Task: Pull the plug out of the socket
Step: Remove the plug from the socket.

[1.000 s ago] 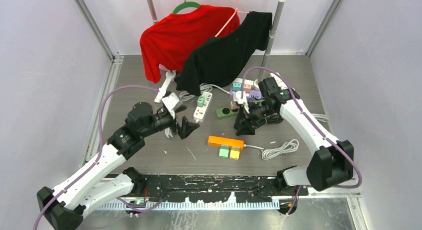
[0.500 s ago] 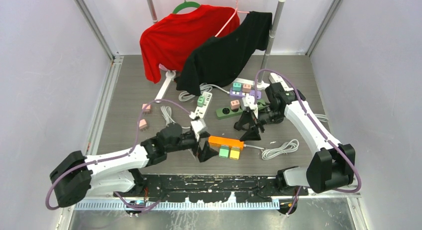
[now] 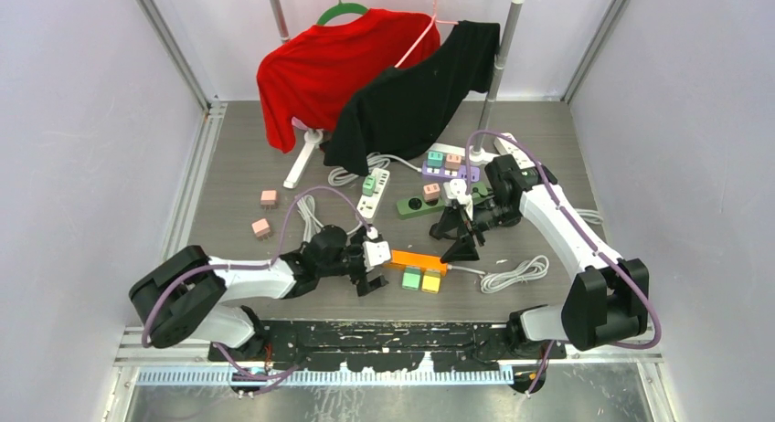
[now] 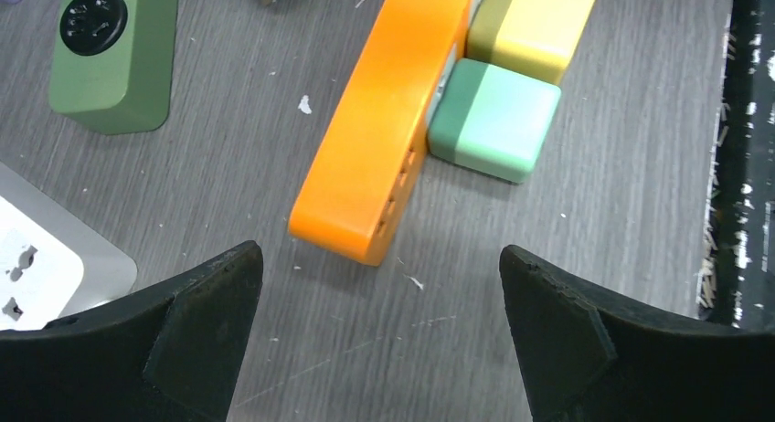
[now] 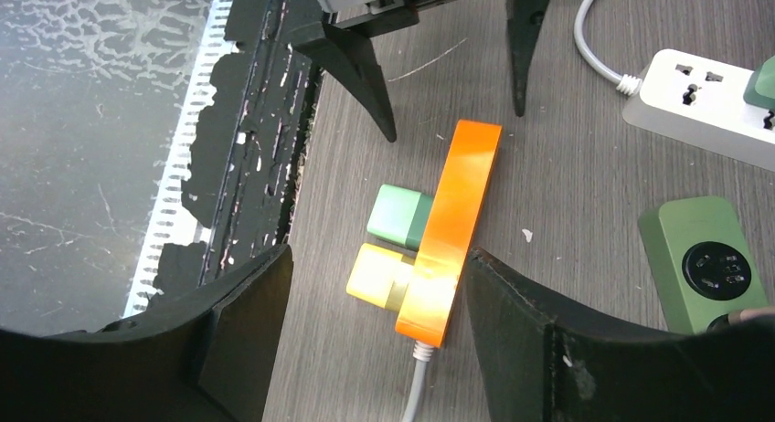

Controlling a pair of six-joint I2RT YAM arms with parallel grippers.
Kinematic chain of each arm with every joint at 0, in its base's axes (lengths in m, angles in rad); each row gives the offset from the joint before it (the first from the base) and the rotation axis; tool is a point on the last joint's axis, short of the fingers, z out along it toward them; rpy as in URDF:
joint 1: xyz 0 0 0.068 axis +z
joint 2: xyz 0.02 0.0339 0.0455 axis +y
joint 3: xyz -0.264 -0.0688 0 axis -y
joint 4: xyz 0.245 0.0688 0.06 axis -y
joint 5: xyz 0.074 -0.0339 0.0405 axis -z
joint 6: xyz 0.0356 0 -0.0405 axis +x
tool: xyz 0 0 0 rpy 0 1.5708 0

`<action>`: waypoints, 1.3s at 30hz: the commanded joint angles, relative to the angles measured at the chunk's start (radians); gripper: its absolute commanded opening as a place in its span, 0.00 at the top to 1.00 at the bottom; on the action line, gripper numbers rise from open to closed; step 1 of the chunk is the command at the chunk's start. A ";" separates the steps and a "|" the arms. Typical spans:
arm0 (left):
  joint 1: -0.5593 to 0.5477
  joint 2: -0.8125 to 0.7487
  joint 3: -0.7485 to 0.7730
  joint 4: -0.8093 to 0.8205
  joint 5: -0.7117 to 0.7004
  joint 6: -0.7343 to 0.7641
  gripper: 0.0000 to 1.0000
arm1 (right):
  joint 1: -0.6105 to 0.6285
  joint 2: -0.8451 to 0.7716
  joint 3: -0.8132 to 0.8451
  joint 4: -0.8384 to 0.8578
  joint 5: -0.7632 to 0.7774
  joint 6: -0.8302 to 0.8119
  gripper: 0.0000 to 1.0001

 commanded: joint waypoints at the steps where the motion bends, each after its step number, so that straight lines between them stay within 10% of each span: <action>1: 0.026 0.056 0.064 0.115 0.055 0.063 0.00 | -0.004 0.003 -0.002 -0.022 -0.027 -0.038 0.26; 15: 0.053 0.280 0.230 0.039 0.178 0.071 0.37 | -0.004 0.012 -0.008 -0.030 -0.009 -0.058 0.26; 23: 0.076 0.245 0.240 -0.033 0.222 0.024 0.99 | -0.003 0.020 -0.008 -0.035 0.004 -0.066 0.26; 39: 0.093 0.175 0.249 -0.247 0.263 -0.729 1.00 | -0.003 0.002 -0.047 -0.089 0.033 -0.291 0.22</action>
